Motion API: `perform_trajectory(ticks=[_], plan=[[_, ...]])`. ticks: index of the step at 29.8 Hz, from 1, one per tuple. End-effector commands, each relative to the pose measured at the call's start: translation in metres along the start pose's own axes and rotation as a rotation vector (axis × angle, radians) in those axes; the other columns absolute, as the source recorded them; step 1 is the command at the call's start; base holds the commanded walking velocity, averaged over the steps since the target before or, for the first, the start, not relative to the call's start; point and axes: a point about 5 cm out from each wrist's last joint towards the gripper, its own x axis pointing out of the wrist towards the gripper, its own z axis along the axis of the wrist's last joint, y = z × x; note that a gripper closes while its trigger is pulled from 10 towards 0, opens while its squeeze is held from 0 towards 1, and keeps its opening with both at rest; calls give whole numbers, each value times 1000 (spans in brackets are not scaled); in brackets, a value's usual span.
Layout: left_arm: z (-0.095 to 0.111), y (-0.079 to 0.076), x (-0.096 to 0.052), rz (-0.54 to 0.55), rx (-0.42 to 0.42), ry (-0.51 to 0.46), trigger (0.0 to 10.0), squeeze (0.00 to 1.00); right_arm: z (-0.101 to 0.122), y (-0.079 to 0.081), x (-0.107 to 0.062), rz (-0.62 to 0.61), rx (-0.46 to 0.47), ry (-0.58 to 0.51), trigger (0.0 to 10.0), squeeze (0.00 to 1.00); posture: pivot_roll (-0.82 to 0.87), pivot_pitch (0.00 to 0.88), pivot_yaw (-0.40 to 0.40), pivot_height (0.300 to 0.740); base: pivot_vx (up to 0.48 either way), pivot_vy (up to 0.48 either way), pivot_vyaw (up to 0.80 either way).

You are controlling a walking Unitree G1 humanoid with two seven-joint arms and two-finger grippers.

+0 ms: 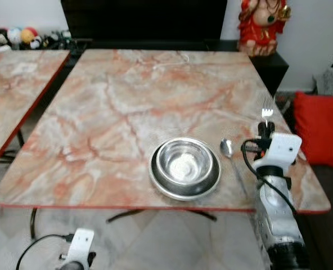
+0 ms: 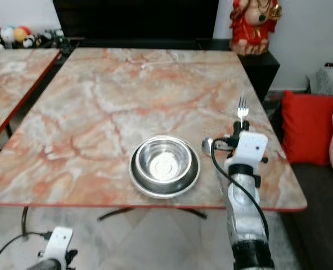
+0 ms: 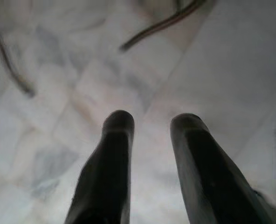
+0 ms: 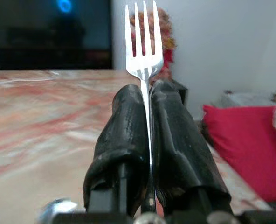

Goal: Setting the table

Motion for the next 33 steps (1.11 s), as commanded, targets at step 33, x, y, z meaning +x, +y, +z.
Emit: perform_trajectory(ticks=[33], plan=[[-4,3,-1,-2,17,18,10000,0,-37,-42,-3,64,-7,492,10000,0,21,27,5,740,0,0,0]])
